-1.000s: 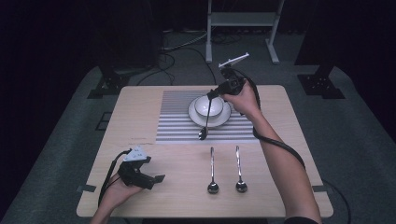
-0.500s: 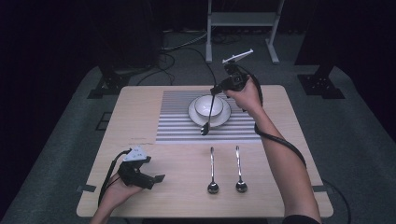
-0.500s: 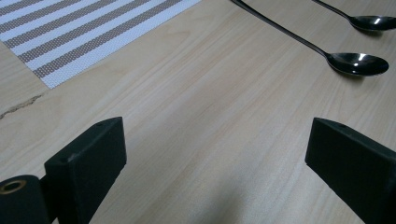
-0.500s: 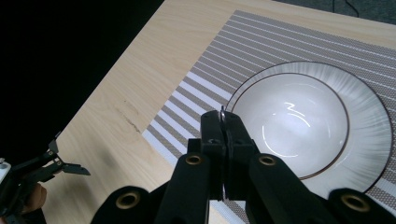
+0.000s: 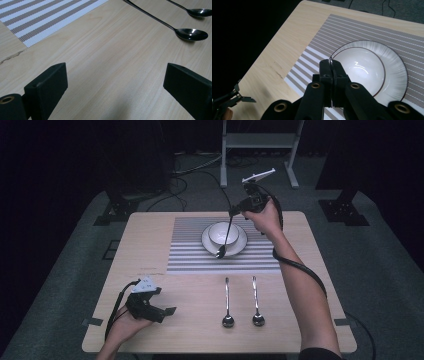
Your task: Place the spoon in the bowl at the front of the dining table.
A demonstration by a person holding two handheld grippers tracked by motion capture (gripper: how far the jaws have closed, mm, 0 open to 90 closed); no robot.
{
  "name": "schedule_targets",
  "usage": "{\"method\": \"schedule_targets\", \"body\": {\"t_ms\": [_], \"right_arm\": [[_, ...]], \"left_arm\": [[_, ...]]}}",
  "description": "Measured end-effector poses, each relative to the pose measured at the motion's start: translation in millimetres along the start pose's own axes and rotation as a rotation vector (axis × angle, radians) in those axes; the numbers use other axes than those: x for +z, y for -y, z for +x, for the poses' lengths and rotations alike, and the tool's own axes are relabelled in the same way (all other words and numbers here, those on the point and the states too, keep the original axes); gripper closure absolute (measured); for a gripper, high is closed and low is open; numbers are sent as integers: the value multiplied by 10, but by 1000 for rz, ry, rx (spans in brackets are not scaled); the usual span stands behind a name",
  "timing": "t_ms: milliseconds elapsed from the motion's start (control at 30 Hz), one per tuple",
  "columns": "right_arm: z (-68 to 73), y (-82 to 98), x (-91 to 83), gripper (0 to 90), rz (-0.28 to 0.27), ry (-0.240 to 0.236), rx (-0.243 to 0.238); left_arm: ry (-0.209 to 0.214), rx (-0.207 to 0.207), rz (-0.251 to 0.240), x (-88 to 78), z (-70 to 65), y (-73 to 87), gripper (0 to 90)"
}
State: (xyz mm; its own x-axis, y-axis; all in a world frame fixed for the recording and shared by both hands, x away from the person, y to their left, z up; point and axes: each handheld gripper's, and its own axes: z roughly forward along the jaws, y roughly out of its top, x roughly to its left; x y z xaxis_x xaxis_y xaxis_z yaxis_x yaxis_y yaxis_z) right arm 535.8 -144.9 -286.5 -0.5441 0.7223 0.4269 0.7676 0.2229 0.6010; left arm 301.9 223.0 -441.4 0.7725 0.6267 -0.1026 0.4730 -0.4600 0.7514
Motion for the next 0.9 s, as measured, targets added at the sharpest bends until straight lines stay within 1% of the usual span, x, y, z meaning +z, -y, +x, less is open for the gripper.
{"method": "schedule_targets", "body": {"t_ms": [100,300,333,433,567,733,900], "right_arm": [[-38,-40,-31,882,-19,9,11],[-82,-76,-47,882,-31,26,24],[-99,-90,-50,881,-33,30,32],[-113,-104,-50,882,-34,37,32],[-155,-152,-68,881,-52,47,48],[-218,-179,-91,882,-70,40,78],[-258,-207,-119,881,-85,50,90]], "left_arm": [[1,-2,-1,-4,2,1,43],[1,-4,-1,-7,3,4,43],[1,-4,-2,-6,2,4,43],[2,-5,-2,-7,1,3,43],[3,-6,-4,-7,5,8,43],[3,-6,-4,-7,7,11,43],[4,-8,-5,-8,7,13,43]]}}
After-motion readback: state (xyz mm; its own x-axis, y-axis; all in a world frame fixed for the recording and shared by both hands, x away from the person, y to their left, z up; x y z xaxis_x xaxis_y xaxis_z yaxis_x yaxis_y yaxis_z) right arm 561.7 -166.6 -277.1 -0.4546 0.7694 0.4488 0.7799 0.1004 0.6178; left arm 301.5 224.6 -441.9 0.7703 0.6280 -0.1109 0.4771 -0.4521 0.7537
